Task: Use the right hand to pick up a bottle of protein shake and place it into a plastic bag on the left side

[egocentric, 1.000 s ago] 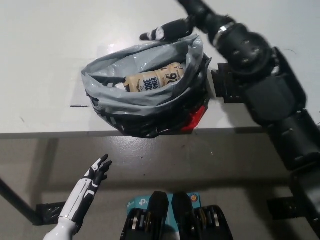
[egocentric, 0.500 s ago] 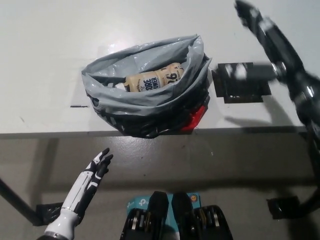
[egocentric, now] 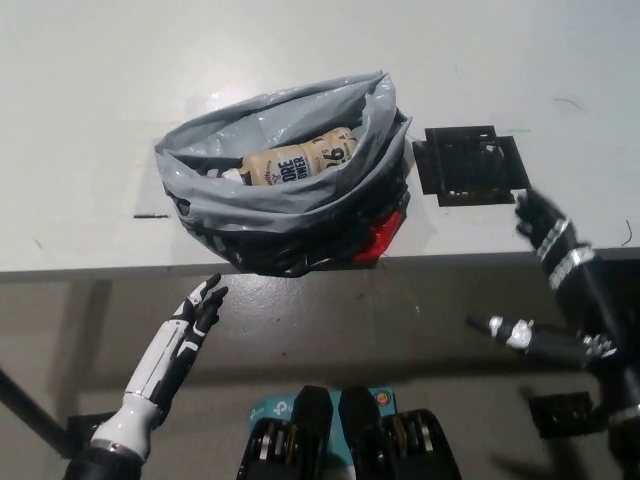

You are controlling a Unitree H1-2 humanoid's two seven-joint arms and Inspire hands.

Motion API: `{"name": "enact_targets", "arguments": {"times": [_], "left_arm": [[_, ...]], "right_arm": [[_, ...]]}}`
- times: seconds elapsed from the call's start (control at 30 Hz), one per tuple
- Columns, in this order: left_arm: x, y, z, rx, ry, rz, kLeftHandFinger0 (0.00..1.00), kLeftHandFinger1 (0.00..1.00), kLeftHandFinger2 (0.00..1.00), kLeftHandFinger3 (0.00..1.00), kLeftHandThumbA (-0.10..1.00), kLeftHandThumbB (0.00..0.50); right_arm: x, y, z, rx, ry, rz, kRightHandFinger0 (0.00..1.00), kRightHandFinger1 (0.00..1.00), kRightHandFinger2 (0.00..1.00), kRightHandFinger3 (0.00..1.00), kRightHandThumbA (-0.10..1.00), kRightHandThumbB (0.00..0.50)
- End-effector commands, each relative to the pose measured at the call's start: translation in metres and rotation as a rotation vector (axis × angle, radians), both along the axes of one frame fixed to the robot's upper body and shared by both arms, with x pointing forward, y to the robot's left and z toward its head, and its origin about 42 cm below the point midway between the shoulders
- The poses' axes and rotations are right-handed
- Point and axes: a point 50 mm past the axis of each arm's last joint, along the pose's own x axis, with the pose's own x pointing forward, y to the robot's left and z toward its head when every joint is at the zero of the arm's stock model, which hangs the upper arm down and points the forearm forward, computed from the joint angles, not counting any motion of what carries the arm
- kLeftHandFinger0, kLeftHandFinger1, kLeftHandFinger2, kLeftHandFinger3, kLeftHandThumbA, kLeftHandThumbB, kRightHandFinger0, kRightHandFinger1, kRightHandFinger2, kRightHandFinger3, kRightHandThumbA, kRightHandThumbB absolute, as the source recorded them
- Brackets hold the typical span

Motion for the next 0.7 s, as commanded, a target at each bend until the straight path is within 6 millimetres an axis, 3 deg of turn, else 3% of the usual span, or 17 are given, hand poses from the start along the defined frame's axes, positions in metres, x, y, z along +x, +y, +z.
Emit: {"name": "enact_targets", "arguments": {"times": [0.0, 0.23, 0.37, 0.5, 0.67], "left_arm": [[-0.007, 0.006, 0.01, -0.017, -0.031, -0.015, 1.0, 1.0, 1.0, 1.0, 0.97, 0.06], [-0.031, 0.007, -0.005, -0.026, 0.022, -0.009, 1.0, 1.0, 1.0, 1.0, 0.96, 0.052], [-0.04, 0.007, -0.01, -0.052, 0.048, -0.004, 1.0, 1.0, 1.0, 1.0, 0.95, 0.039], [-0.039, 0.008, -0.011, -0.066, 0.054, -0.006, 1.0, 1.0, 1.0, 1.0, 0.92, 0.022], [-0.038, 0.01, -0.011, -0.07, 0.054, 0.0, 1.0, 1.0, 1.0, 1.0, 0.9, 0.03]], "right_arm": [[-0.007, 0.013, -0.02, 0.059, -0.071, 0.017, 1.0, 1.0, 1.0, 1.0, 0.96, 0.32], [-0.03, 0.01, -0.068, 0.029, 0.075, 0.043, 1.0, 1.0, 1.0, 1.0, 0.94, 0.282], [-0.039, 0.009, -0.077, 0.001, 0.096, 0.053, 1.0, 1.0, 1.0, 1.0, 0.91, 0.236], [-0.039, 0.009, -0.083, -0.008, 0.108, 0.051, 1.0, 1.0, 1.0, 1.0, 0.91, 0.252], [-0.038, 0.01, -0.086, -0.016, 0.12, 0.057, 1.0, 1.0, 1.0, 1.0, 0.91, 0.235]]}}
